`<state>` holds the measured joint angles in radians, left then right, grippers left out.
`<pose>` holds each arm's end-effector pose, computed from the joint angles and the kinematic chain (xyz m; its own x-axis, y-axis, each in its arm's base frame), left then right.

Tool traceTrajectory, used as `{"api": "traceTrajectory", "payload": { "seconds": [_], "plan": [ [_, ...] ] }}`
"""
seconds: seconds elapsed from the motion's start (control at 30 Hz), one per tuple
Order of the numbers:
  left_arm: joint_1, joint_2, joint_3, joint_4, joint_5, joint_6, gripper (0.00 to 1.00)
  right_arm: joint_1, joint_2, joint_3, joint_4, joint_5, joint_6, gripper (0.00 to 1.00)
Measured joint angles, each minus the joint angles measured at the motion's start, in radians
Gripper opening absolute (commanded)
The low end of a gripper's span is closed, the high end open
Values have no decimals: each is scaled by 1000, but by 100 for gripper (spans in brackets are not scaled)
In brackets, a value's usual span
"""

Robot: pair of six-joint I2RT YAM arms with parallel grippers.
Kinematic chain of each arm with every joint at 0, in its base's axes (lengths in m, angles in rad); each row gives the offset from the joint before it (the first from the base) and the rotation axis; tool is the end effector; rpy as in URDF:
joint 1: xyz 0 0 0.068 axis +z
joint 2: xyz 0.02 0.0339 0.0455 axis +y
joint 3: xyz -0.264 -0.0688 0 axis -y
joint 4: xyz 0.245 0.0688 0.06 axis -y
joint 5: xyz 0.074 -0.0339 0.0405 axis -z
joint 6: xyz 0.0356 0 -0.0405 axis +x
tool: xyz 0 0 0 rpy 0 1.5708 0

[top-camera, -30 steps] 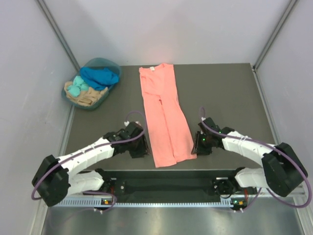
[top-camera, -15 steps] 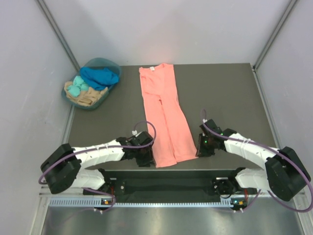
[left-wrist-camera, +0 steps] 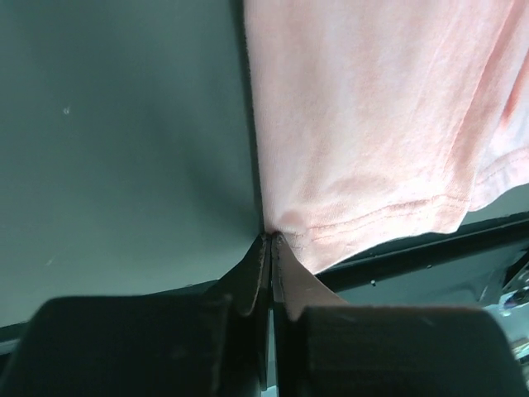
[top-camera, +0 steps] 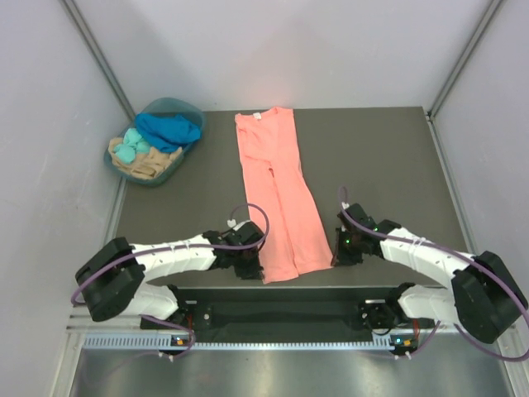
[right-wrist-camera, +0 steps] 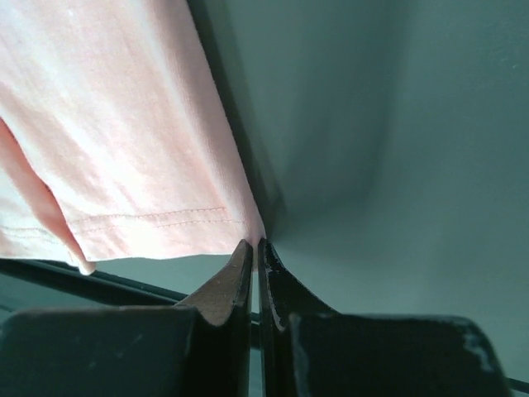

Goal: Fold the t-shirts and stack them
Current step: Fold the tshirt

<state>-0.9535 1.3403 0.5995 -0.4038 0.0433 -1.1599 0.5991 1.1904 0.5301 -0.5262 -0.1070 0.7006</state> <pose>0.1297 -0.1854 0.1497 -0.9669 -0.2202 -0.1290 -0.1536 0.9059 -0.3947 0.1575 0.1121 0.1543 -0.9680 0.1152 -0.2228 0.0397 0.9475 0.3174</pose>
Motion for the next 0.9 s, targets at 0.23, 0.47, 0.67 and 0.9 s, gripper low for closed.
{"api": "traceTrajectory", "payload": {
  "seconds": [0.23, 0.47, 0.67, 0.9],
  "plan": [
    [-2, 1, 52, -86, -61, 21, 0, 76, -38, 0, -10, 2, 46, 0],
    [-2, -14, 77, -215, -113, 63, 0, 223, -43, 0, 2, 27, 174, 0],
    [-2, -82, 77, -306, -139, 87, 0, 322, -43, -7, 31, 53, 290, 0],
    [-2, -86, 77, -339, -135, 114, 18, 362, -16, -26, 44, 66, 334, 33]
  ]
}}
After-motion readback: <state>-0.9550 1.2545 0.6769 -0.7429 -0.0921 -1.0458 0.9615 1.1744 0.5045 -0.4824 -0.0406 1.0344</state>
